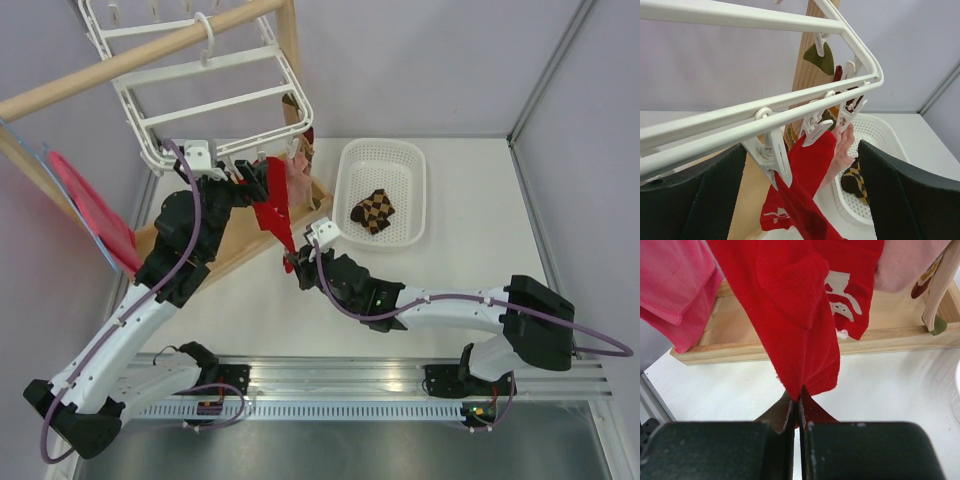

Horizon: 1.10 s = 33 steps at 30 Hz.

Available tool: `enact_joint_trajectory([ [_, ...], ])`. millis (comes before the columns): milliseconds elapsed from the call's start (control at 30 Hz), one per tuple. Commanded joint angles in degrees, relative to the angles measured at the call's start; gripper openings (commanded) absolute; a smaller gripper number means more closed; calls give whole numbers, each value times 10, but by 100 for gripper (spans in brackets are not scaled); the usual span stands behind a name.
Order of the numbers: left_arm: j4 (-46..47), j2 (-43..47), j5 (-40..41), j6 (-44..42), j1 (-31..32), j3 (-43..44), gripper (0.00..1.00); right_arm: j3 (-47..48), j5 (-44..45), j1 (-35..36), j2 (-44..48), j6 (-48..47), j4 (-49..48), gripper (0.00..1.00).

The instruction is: Remove the socks clipped to the hanger

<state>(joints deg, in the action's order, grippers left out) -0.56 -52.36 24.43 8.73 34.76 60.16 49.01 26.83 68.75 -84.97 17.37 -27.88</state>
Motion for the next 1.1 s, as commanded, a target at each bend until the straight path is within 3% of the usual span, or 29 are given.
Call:
enact_joint_trajectory([
  [0, 9, -3, -60, 30, -42, 20, 93, -2, 0, 9, 16, 1, -4, 1],
  [200, -6, -1, -117, 66, -87, 19, 85, -11, 6, 11, 41, 2, -2, 1],
  [367, -7, 8, -168, 69, -88, 11, 82, -19, 15, 11, 53, 5, 1, 1],
  [600, -14, 49, -205, 42, -87, -18, 95, -9, 31, 11, 69, 2, 20, 1],
  [1067, -49, 74, -183, 13, -88, -22, 97, -27, 42, 11, 123, 8, 40, 1],
])
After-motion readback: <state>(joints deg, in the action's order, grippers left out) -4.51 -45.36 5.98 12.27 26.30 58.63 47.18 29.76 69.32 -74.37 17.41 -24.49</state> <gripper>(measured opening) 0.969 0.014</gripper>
